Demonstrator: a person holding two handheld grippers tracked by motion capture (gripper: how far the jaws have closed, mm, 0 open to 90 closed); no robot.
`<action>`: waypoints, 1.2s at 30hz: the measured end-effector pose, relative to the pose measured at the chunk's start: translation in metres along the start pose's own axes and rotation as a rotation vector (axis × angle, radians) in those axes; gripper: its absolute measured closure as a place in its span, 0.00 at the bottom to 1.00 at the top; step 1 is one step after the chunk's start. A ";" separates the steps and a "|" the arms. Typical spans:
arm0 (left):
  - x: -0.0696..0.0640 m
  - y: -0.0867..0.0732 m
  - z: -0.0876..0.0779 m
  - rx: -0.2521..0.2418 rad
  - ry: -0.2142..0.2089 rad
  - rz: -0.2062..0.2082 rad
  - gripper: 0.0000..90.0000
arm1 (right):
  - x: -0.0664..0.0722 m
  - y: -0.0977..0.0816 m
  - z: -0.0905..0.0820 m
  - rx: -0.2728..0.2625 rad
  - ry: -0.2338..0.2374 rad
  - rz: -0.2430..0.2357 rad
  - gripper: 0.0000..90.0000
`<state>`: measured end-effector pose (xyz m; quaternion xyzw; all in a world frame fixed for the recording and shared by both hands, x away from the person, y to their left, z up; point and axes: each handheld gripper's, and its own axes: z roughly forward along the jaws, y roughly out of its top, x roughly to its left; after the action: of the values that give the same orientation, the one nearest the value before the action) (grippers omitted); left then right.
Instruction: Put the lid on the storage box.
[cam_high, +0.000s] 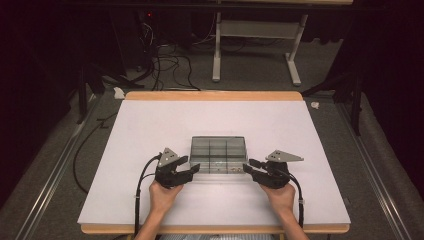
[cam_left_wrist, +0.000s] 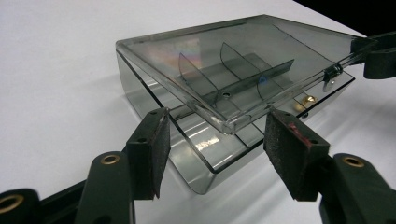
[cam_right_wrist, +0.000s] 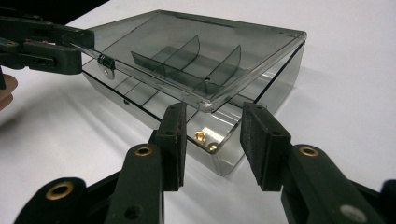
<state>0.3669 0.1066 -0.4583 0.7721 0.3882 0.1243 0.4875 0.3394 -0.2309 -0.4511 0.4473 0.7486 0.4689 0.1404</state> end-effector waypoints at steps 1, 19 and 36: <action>-0.001 -0.001 0.000 0.001 0.001 0.002 0.46 | 0.000 -0.001 0.000 -0.001 0.001 -0.001 0.69; -0.007 -0.008 0.004 0.018 0.010 0.014 0.45 | 0.001 -0.011 0.003 0.016 -0.003 0.002 0.68; -0.002 -0.005 -0.006 -0.003 0.008 0.004 0.44 | -0.004 -0.011 -0.007 -0.015 -0.021 0.009 0.66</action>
<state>0.3595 0.1103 -0.4590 0.7717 0.3885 0.1287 0.4868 0.3314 -0.2403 -0.4568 0.4546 0.7416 0.4703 0.1493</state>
